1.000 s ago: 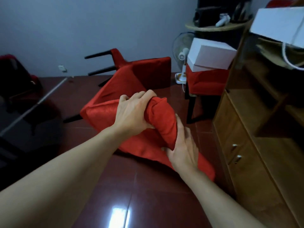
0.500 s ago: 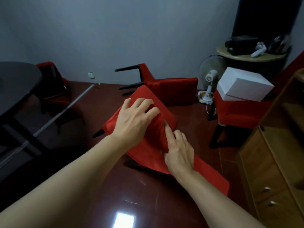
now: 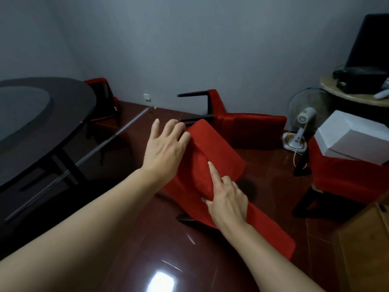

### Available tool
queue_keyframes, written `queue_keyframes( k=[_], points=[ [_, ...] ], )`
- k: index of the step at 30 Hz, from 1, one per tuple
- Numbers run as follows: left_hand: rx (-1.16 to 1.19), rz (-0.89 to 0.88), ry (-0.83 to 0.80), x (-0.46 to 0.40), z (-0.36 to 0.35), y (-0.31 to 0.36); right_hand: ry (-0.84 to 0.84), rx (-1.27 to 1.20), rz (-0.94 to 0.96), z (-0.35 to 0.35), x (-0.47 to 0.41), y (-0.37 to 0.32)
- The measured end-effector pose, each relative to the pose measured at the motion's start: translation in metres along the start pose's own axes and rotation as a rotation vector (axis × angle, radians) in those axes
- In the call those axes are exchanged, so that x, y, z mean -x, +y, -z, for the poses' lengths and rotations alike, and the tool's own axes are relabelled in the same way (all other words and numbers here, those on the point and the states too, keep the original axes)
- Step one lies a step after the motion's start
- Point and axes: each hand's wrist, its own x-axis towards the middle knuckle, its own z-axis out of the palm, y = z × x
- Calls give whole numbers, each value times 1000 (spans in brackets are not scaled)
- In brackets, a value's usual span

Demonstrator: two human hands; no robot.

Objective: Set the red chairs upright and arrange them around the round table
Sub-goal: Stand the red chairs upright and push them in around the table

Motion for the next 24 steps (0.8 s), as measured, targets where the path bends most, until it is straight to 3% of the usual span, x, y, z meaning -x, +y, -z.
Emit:
queue_keyframes(
  k=[3, 8, 15, 24],
  points=[
    [-58, -172, -48, -3, -6, -14, -10, 24, 12, -4, -21, -20],
    [-32, -282, -190, -17, -16, -47, -15, 58, 19, -8, -50, -51],
    [87, -242, -191, -33, -25, -95, -127, 125, -161, -4, -50, -79],
    [100, -148, -216, -18, -41, -169, -204, 161, -6, -22, -78, -148]
  ],
)
